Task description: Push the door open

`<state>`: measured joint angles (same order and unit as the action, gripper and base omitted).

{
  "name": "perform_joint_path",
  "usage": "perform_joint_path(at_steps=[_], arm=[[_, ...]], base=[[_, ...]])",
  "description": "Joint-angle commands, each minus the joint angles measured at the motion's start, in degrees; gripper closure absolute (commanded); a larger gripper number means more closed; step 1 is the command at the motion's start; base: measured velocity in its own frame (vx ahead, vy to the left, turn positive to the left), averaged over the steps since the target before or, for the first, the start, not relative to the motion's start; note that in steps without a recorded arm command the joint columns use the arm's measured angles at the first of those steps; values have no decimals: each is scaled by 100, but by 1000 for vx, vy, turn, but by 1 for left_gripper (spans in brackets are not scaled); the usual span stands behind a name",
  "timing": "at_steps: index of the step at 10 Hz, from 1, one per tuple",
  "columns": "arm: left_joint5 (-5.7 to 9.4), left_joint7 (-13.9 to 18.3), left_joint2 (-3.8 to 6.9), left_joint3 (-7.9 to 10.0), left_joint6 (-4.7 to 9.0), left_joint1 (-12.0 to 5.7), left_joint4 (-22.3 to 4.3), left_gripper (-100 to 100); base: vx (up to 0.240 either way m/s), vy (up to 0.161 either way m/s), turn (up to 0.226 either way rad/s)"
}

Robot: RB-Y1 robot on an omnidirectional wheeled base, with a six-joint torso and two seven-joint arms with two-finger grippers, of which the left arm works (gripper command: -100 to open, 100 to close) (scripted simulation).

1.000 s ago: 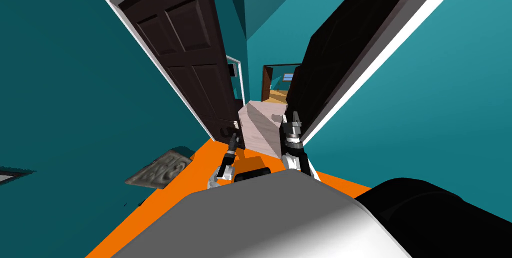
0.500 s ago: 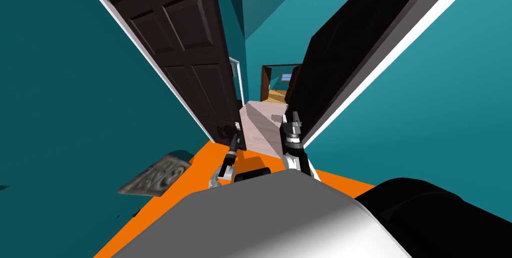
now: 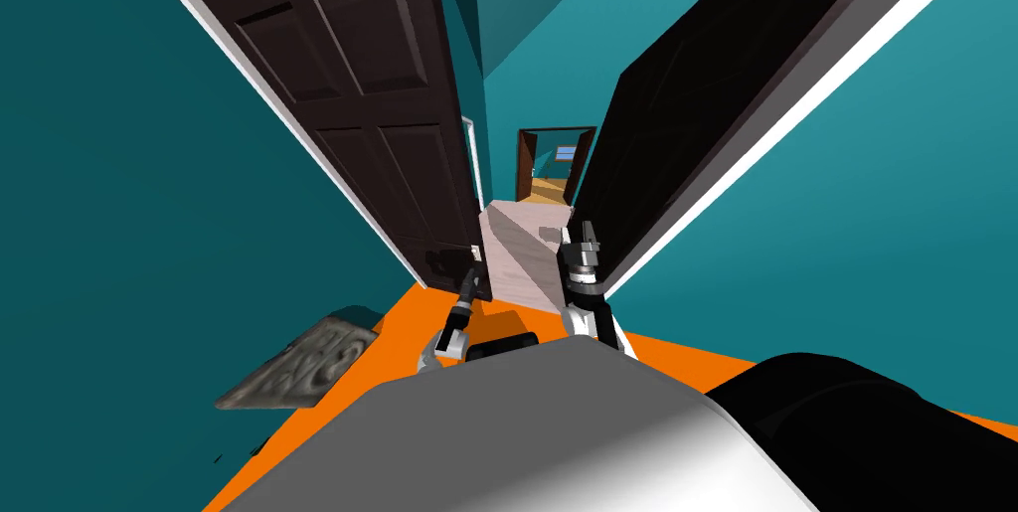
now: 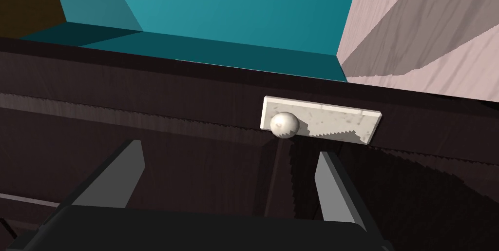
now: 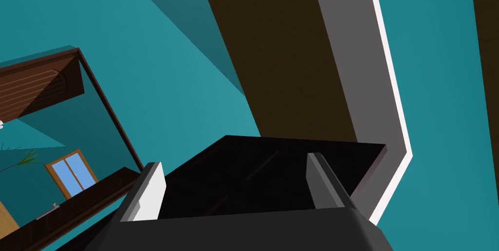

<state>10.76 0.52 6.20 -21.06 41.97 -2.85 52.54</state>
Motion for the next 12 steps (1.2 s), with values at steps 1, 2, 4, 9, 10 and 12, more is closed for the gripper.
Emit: perform_joint_path(at_steps=[1, 2, 4, 9, 10, 12], arm=[[35, -2, 2, -41, 52, -95, -196, -100], [53, -11, 0, -68, 72, -134, -287, -100], [99, -34, -6, -135, 123, -231, -515, -100], [237, -102, -30, -334, 277, -522, -1197, -100], [222, -92, -43, -305, 275, -522, -1171, -100], [236, -99, -40, -293, 311, -517, -1210, -100]], base=[[46, 112, -36], [57, 108, -58], [77, 110, -74], [77, 139, -72], [31, 73, -16], [169, -25, -27]])
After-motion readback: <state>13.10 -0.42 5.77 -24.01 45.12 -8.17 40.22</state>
